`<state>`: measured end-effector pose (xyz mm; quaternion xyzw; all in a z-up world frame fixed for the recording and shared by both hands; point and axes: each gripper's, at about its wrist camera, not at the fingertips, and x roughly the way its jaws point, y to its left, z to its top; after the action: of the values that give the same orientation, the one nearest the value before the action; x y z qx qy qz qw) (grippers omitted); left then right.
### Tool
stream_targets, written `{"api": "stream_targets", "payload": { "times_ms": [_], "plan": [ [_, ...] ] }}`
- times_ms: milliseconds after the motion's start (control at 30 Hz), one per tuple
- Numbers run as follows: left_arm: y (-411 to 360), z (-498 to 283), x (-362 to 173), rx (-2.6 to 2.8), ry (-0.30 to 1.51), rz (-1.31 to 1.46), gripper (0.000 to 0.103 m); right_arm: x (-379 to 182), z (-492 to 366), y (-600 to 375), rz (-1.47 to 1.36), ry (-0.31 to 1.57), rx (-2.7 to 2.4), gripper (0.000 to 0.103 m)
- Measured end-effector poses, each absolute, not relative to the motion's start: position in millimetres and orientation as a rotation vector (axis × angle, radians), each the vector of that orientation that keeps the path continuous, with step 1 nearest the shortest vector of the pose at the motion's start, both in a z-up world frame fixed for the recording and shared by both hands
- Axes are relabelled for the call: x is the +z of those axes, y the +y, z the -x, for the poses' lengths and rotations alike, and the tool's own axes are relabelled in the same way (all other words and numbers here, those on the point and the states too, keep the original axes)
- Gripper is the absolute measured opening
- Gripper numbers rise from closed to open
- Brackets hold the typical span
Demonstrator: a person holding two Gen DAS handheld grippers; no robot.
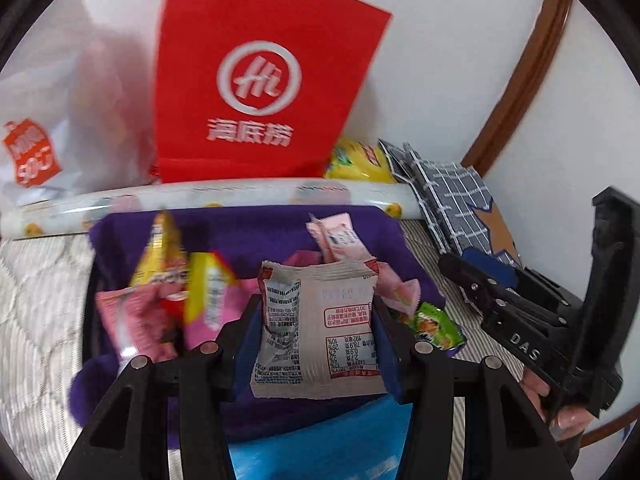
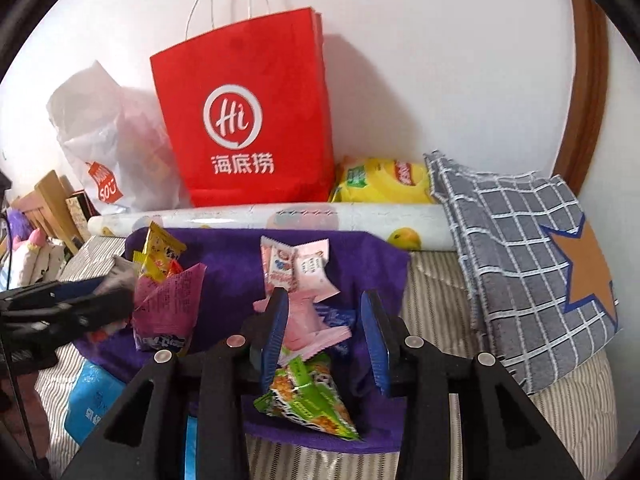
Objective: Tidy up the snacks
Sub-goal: 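Open both grippers to drop the pink candy and white packet onto the towel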
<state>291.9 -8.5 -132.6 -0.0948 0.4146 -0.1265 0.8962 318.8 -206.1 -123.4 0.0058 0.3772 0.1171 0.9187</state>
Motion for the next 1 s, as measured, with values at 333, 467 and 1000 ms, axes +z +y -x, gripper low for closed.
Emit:
{"api": "stream_targets", "payload": {
  "times_ms": [333, 467, 1000],
  "plan": [
    [-33.2, -316.3, -159.2, -0.239, 0.924, 0.179, 0.049, -125.8, -322.8, -220.1, -0.065, 0.795, 0.223, 0.038],
    [-33.3, -317.7, -158.6, -0.234, 0.927, 0.175, 0.050, -127.3, -324.2, -222.1, -0.072, 0.804, 0.221, 0.038],
    [-31.8, -315.0, -155.2, -0.232, 0.925, 0.188, 0.060, -132.0, -325.1, -214.1, -0.034, 0.814, 0.236, 0.038]
  ]
}}
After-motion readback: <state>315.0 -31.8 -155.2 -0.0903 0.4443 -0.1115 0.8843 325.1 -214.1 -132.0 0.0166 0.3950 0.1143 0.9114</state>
